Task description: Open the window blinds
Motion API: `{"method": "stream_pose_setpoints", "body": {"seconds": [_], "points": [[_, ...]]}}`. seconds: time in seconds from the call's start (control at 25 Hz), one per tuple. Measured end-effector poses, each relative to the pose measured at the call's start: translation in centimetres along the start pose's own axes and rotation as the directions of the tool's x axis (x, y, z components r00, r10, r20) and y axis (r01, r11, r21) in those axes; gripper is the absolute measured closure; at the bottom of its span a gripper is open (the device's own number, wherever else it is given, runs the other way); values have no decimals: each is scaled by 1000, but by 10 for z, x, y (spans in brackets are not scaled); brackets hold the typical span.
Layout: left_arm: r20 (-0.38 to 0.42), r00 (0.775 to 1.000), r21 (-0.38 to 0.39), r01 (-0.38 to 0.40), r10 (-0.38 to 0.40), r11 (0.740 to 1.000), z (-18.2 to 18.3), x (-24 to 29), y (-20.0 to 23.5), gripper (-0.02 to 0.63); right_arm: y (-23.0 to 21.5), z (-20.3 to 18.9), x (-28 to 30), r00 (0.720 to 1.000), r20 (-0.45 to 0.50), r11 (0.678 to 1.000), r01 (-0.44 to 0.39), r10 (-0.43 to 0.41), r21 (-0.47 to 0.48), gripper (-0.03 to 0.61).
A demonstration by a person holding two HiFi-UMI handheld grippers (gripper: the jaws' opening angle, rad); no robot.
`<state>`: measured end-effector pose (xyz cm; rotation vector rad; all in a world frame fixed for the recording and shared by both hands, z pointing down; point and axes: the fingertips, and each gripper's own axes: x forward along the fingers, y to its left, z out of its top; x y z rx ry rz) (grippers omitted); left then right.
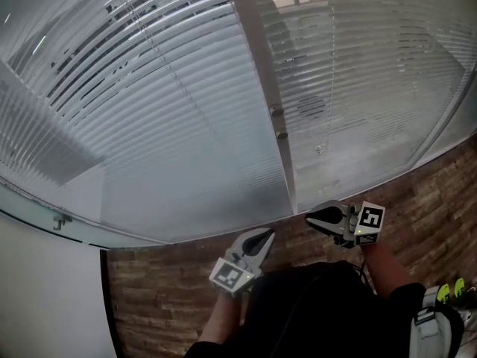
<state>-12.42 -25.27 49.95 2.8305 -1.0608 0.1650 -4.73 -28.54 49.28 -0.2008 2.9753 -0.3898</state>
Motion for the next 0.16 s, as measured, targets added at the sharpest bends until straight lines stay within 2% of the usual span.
{"method": "stream_pose_setpoints", "body": {"seconds": [0.16], "points": [[2,1000,8,-1,1,1000,-1,0,-1,609,4,1,0,999,24,999,-29,30,-18,572]]}}
